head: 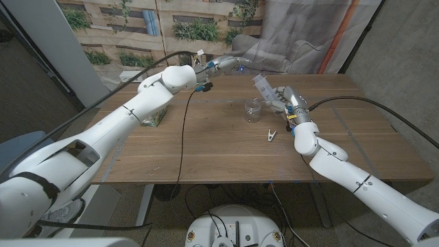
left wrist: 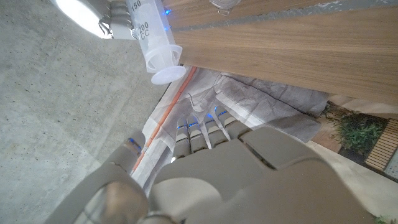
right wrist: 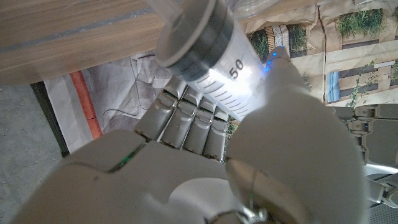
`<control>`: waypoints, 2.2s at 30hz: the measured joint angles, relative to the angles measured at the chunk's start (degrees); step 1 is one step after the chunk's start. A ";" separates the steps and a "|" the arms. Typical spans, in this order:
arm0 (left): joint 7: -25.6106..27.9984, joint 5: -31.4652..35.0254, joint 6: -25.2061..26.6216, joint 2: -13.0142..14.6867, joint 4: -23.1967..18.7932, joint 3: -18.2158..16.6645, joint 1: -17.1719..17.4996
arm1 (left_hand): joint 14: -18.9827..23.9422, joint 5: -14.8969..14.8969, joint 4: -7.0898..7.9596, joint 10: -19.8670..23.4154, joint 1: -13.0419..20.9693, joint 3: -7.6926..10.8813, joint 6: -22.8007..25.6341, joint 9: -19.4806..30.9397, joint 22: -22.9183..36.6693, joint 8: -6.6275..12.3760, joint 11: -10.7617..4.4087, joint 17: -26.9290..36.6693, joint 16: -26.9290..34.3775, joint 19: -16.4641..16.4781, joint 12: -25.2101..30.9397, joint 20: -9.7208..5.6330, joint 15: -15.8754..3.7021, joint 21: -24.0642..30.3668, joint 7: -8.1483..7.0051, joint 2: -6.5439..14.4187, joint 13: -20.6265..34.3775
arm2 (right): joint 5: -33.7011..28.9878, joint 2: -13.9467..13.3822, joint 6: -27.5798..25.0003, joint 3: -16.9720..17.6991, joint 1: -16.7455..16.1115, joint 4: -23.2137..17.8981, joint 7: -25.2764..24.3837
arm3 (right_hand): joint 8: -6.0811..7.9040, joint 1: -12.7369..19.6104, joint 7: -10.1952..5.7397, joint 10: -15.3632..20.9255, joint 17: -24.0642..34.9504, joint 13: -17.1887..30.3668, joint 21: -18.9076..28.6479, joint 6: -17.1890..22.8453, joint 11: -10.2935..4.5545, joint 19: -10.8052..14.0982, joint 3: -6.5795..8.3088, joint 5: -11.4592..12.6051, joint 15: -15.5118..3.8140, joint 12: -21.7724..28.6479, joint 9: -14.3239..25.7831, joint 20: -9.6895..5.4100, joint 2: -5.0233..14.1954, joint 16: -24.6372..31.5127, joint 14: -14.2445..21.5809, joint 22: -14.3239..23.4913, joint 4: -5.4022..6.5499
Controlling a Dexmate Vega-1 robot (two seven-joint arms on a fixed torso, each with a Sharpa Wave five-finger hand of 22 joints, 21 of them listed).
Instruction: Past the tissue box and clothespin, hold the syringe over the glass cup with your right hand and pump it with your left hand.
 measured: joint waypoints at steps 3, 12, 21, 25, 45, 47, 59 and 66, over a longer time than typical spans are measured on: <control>1.47 -0.35 0.62 0.52 -0.89 -0.88 1.20 | 0.00 0.00 0.00 0.00 0.00 0.00 0.00 0.00 0.00 0.00 0.00 0.00 0.00 0.00 0.00 0.00 0.00 0.00 0.00 0.00 0.00 | -0.44 -0.46 0.72 -0.10 0.00 0.25 0.00 | -0.03 0.00 0.00 -0.08 0.00 0.06 0.00 0.00 -0.08 0.00 0.00 0.00 0.00 -0.01 0.00 0.00 0.00 0.00 0.00 0.00 0.00; 4.81 -1.56 1.70 1.48 -3.17 -4.02 5.96 | 0.35 0.00 -0.24 0.00 0.00 0.24 0.00 0.00 0.00 0.00 0.00 0.00 0.00 0.52 0.00 0.10 -0.09 0.00 0.00 0.00 0.00 | -2.58 -1.92 2.26 -0.31 -0.01 0.27 2.20 | -0.23 0.00 0.00 -0.22 -0.01 0.06 0.00 0.00 -0.22 0.00 0.00 -0.11 -0.09 -0.08 0.00 0.00 0.00 0.00 -0.16 0.00 0.00; 12.33 -5.77 2.83 1.88 -4.61 -7.04 11.11 | 0.62 0.00 -0.47 0.00 0.00 0.47 -0.01 0.00 0.00 0.00 0.00 0.01 0.00 0.52 -0.01 0.10 0.00 0.00 0.00 0.00 0.00 | -5.59 -4.95 2.49 -1.87 1.18 -1.86 6.34 | -0.46 0.00 0.00 -0.53 -0.01 0.06 0.00 0.00 -0.53 -0.33 0.00 -0.17 0.09 -0.13 0.00 0.32 0.00 0.00 -0.35 0.00 0.00; 15.08 -7.34 2.41 1.73 -4.82 -8.25 13.47 | 0.62 0.00 -0.71 -0.21 0.54 0.70 -0.01 0.00 0.00 0.00 0.21 0.01 0.00 0.52 -0.01 0.10 0.00 0.00 0.00 0.23 0.00 | -7.34 -5.45 1.75 -2.73 2.00 -2.65 8.33 | -0.58 0.00 0.00 -0.53 -0.01 0.06 0.00 0.00 -0.53 -0.32 0.00 -0.17 0.10 -0.13 0.00 0.32 0.00 0.00 -0.34 0.00 0.00; 23.83 -11.64 -3.52 0.85 -3.21 -12.97 22.47 | 0.62 0.00 -1.84 0.10 1.22 0.87 -0.01 0.00 0.00 0.00 0.52 0.01 0.00 0.51 -0.04 0.11 0.00 0.00 0.00 0.61 0.01 | -18.27 -5.51 -2.49 -8.05 6.59 -5.88 19.34 | -0.88 0.00 0.00 -0.94 0.27 0.05 0.00 0.00 -0.94 -0.86 0.00 0.06 0.49 -0.18 0.00 0.39 0.00 -0.40 -1.18 0.00 0.01; 24.47 -11.78 -4.31 0.74 -2.88 -13.33 23.08 | 0.62 0.00 -2.07 0.10 1.22 1.10 -0.01 0.00 0.00 0.00 0.52 0.01 0.00 0.51 -0.04 0.10 0.00 0.00 0.00 0.61 0.01 | -19.05 -5.38 -2.47 -8.87 7.30 -6.04 20.17 | -0.89 0.00 0.00 -1.07 0.27 0.05 0.00 0.00 -1.06 -0.86 -0.01 0.06 0.40 -0.18 0.00 0.39 0.00 -0.40 -1.26 0.00 0.01; 28.20 -12.34 -11.29 -0.75 1.48 -15.18 25.98 | 0.62 -0.24 -2.54 0.10 1.68 1.09 -0.01 0.00 0.00 0.00 0.52 0.02 0.00 0.51 -0.04 0.11 0.00 0.00 0.00 0.61 0.01 | -25.05 -4.31 -1.00 -11.81 9.72 -5.24 25.16 | -1.12 0.00 -0.01 -1.14 0.26 0.05 0.00 0.01 -1.13 -0.85 -0.01 0.06 0.72 -0.24 0.30 0.40 0.00 -0.40 -1.57 0.00 0.01; 29.40 -11.93 -15.89 -2.44 5.88 -15.47 26.15 | 0.62 -0.24 -2.78 0.11 1.68 0.85 -0.01 0.00 0.00 0.00 0.51 0.02 0.00 0.82 0.18 -0.21 0.00 0.00 0.00 0.61 0.01 | -27.78 -3.95 0.62 -12.94 10.48 -4.39 27.18 | -1.32 0.00 -0.01 -1.14 0.26 0.04 0.00 0.01 -1.13 -1.24 -0.16 0.06 0.62 -0.32 0.14 0.79 0.00 -0.86 -1.67 0.00 0.16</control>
